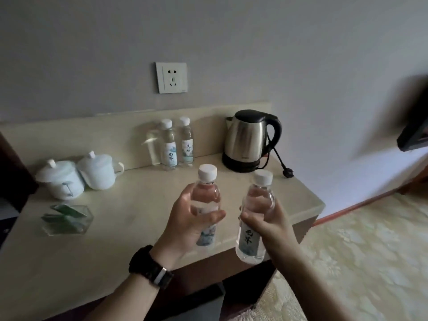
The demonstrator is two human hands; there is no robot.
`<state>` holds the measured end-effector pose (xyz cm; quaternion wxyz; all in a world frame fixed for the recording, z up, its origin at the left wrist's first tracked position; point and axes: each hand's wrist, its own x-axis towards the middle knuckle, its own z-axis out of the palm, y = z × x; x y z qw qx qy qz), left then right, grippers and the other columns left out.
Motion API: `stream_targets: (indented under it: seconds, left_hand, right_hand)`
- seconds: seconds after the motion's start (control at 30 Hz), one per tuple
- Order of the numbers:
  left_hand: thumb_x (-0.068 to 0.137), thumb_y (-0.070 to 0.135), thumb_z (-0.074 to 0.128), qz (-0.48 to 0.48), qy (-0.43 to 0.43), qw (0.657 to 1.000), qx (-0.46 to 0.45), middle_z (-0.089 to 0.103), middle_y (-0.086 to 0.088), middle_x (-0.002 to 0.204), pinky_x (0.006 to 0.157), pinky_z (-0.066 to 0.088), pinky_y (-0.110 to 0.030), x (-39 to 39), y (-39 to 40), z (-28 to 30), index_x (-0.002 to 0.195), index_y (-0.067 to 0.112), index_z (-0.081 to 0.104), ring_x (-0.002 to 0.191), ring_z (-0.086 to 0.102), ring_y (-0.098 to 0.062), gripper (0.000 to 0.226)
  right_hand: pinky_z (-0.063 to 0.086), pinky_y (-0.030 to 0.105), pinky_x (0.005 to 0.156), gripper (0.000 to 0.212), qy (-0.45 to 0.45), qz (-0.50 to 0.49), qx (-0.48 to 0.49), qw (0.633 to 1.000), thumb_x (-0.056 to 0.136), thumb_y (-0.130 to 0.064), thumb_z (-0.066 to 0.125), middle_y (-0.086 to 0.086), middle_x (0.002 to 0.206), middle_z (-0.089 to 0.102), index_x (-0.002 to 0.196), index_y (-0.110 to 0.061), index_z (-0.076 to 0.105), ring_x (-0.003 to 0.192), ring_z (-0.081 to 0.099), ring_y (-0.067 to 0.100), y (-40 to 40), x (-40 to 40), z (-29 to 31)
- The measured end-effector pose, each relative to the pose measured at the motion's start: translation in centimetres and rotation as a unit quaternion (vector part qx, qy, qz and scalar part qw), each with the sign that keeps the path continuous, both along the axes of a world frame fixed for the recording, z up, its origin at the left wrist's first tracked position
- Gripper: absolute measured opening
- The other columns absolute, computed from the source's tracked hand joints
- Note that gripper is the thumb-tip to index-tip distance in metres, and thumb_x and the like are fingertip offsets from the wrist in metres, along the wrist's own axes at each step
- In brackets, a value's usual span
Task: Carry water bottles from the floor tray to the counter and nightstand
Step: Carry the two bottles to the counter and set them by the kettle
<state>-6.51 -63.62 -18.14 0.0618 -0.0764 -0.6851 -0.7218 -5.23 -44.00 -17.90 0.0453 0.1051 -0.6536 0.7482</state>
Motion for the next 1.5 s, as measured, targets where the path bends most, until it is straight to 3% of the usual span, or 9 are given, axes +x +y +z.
stream_targets:
  seconds: [0.07,0.23,0.37,0.53,0.77,0.93,1.07,1.23,1.5]
  left_hand:
    - [0.059,0.031,0.090,0.019,-0.008,1.000,-0.004,0.067,-0.012,0.109,0.084,0.055,-0.055,-1.6,-0.7,-0.8,0.109,0.024,0.063,0.097,0.065,-0.043,0.057]
    - [0.061,0.020,0.086,0.076,-0.020,0.997,-0.005,0.069,-0.001,0.095,0.080,0.055,-0.037,-4.4,-1.7,-2.8,0.110,0.017,0.059,0.090,0.069,-0.020,0.056]
    - [0.063,0.018,0.083,0.127,-0.029,0.991,-0.004,0.066,-0.007,0.093,0.077,0.049,-0.034,-5.3,-2.0,-4.0,0.110,0.008,0.056,0.086,0.065,-0.019,0.055]
    - [0.060,0.015,0.087,0.170,-0.017,0.985,-0.003,0.065,-0.019,0.098,0.077,0.053,-0.035,-5.7,-1.7,-5.5,0.115,0.007,0.054,0.088,0.063,-0.022,0.065]
    - [0.058,0.048,0.088,0.232,-0.105,0.928,-0.272,0.072,0.021,0.095,0.077,0.055,-0.026,-2.9,-2.3,-8.0,0.105,0.033,0.056,0.086,0.068,0.005,0.059]
    - [0.065,0.040,0.089,0.290,-0.126,0.905,-0.285,0.072,0.013,0.092,0.070,0.056,-0.026,-6.7,-4.4,-7.4,0.102,0.029,0.046,0.080,0.068,0.002,0.058]
    - [0.068,0.033,0.089,0.324,-0.120,0.900,-0.266,0.072,0.005,0.098,0.078,0.057,-0.041,-11.7,-8.3,-7.3,0.101,0.032,0.051,0.086,0.069,-0.013,0.050]
    - [0.072,0.035,0.086,0.359,-0.120,0.882,-0.282,0.070,0.002,0.102,0.071,0.053,-0.032,-16.6,-11.6,-6.7,0.106,0.021,0.054,0.085,0.065,-0.014,0.048]
    - [0.075,0.035,0.083,0.351,-0.111,0.899,-0.236,0.069,0.005,0.110,0.085,0.055,-0.041,-20.2,-13.4,-7.8,0.112,0.025,0.051,0.097,0.067,-0.016,0.050]
  right_hand:
    - [0.053,0.040,0.081,0.047,0.010,0.025,0.000,1.000,0.067,-0.022,0.080,0.009,0.091,0.061,0.108,-0.015,0.059,0.087,0.061,0.022,-0.4,-2.8,-0.4]
    - [0.055,0.032,0.078,0.050,0.007,0.086,0.017,0.996,0.066,-0.015,0.083,0.008,0.091,0.064,0.107,-0.012,0.056,0.084,0.063,0.017,-1.7,-8.6,-1.7]
    - [0.054,0.029,0.074,0.057,0.010,0.118,0.030,0.992,0.063,-0.023,0.084,0.003,0.087,0.064,0.109,-0.007,0.054,0.080,0.062,0.015,-2.4,-11.2,-3.4]
    - [0.051,0.022,0.070,0.046,0.016,0.157,0.062,0.986,0.068,-0.003,0.077,-0.008,0.082,0.065,0.106,-0.004,0.052,0.075,0.061,0.005,-2.9,-13.0,-4.3]
    - [0.049,0.019,0.079,0.059,0.041,0.075,0.285,0.955,0.053,-0.048,0.078,-0.015,0.102,0.054,0.106,-0.031,0.057,0.094,0.058,-0.003,-1.6,-13.0,-7.8]
    - [0.057,0.036,0.075,0.061,-0.020,0.012,0.262,0.965,0.061,-0.035,0.086,-0.012,0.099,0.071,0.108,-0.041,0.049,0.085,0.069,0.004,-2.5,-17.7,-8.0]
    - [0.053,0.034,0.078,0.052,-0.015,-0.003,0.262,0.965,0.073,-0.032,0.083,-0.013,0.102,0.069,0.115,-0.031,0.051,0.091,0.067,0.007,-5.1,-22.8,-7.5]
    - [0.046,0.030,0.074,0.031,0.017,-0.030,0.270,0.962,0.080,-0.034,0.077,-0.017,0.089,0.059,0.102,-0.030,0.056,0.089,0.062,0.010,-8.0,-27.6,-7.3]
    - [0.047,0.026,0.085,0.045,0.002,-0.028,0.251,0.968,0.087,-0.030,0.072,-0.018,0.103,0.065,0.127,-0.029,0.052,0.092,0.062,0.000,-9.8,-30.7,-7.6]
